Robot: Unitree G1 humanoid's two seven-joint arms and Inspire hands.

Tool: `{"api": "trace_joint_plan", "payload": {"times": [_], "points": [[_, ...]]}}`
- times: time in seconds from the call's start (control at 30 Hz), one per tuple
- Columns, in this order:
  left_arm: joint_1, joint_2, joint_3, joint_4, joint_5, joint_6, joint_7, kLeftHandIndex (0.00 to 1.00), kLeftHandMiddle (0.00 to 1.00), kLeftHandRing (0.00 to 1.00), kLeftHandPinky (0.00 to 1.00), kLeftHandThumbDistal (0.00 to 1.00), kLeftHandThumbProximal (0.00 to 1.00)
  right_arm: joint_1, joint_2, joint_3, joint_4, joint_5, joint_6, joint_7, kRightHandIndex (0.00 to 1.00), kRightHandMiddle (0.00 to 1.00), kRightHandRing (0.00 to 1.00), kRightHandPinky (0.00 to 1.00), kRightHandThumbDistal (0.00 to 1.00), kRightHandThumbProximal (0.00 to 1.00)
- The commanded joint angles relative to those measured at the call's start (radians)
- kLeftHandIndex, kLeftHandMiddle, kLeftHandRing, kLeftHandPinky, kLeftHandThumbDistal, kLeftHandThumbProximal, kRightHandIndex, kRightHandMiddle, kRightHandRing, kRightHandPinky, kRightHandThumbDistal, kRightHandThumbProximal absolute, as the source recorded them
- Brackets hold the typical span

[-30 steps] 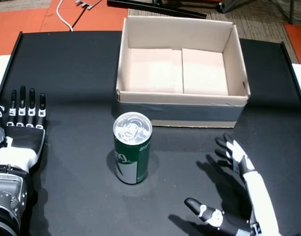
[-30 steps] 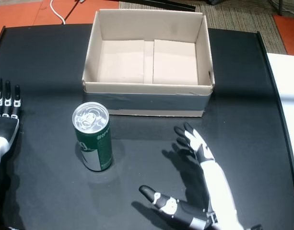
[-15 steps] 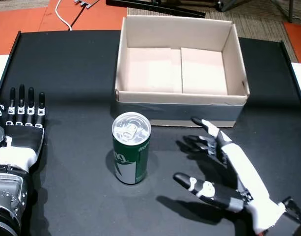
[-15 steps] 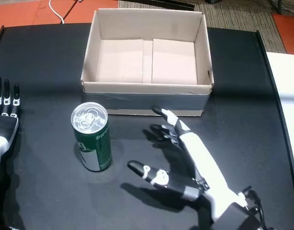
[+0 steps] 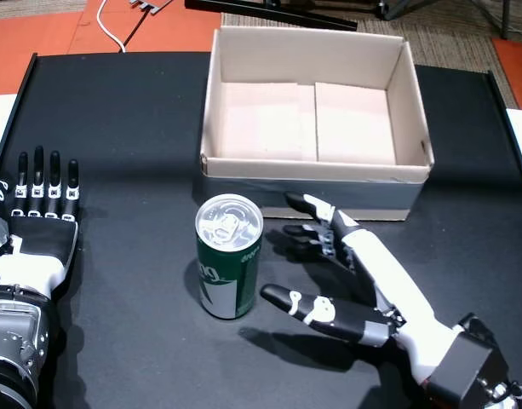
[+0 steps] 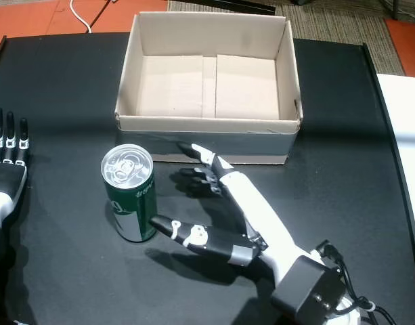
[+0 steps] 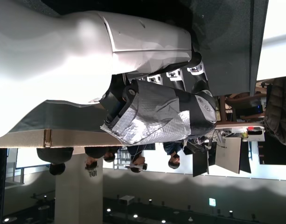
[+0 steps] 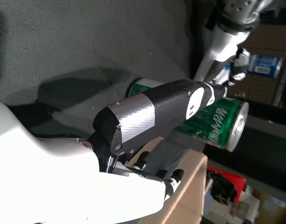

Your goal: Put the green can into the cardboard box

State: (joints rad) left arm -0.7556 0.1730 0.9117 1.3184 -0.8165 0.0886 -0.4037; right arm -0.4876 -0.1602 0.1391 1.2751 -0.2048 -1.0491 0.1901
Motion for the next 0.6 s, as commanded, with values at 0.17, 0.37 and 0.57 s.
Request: {"api": "trace_joint_plan", "payload": {"times": [0.17, 0.37, 0.57], "points": [[0.049, -0.020, -0.005, 0.027, 0.020, -0.010, 0.041, 0.51, 0.53, 0.65, 0.78, 0.00, 0.57, -0.034, -0.003, 0.012, 0.023, -0.054, 0.040, -0.042, 0.83, 0.87, 0.89, 0.96, 1.00, 0.62], [0.050, -0.023, -0.001, 0.027, 0.019, -0.010, 0.029, 0.52, 0.53, 0.64, 0.77, 0.00, 0.55, -0.061, -0.001, 0.027, 0.027, -0.095, 0.066, -0.071, 0.83, 0.87, 0.89, 0.97, 1.00, 0.65], [0.044, -0.028, 0.004, 0.027, 0.014, -0.011, 0.055, 0.53, 0.53, 0.63, 0.74, 0.00, 0.54, -0.092, 0.012, 0.041, 0.037, -0.115, 0.073, -0.062, 0.84, 0.88, 0.90, 0.99, 1.00, 0.64]]}}
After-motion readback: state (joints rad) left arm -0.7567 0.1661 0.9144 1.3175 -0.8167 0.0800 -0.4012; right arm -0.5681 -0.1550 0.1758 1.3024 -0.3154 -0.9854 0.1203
